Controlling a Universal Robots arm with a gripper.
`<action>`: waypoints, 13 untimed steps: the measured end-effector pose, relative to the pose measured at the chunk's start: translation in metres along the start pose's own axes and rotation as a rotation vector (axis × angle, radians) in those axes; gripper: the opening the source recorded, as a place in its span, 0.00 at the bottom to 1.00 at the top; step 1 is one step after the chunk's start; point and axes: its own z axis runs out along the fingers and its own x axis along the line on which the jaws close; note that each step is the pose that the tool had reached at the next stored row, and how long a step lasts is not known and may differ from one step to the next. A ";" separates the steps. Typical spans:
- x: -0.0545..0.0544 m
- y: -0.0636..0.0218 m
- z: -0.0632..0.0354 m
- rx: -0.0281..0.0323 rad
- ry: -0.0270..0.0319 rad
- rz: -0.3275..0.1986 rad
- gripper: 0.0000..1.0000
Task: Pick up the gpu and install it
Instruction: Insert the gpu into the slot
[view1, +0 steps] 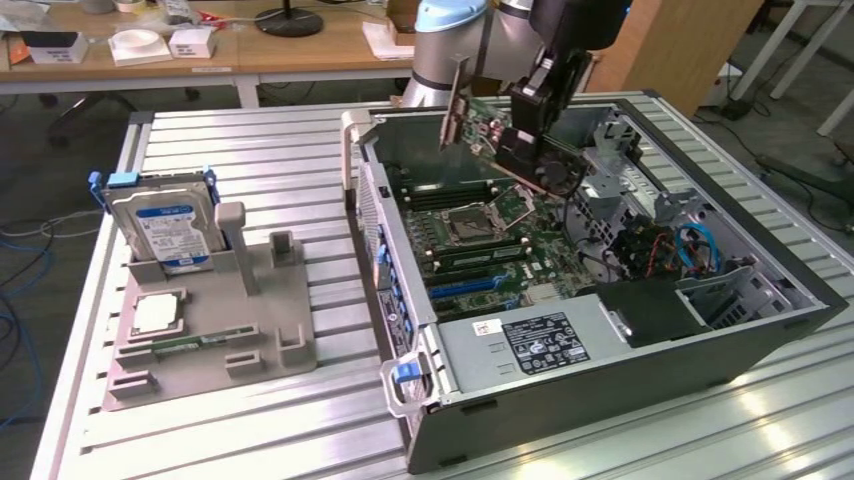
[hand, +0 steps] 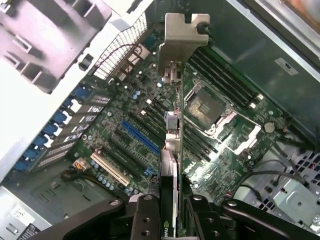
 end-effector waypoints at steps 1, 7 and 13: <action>0.000 0.0000 0.0000 0.0005 -0.0002 -0.009 0.26; 0.000 0.0000 0.0011 0.0153 -0.0176 -0.032 0.26; 0.000 -0.0001 0.0016 0.0187 -0.0208 -0.062 0.26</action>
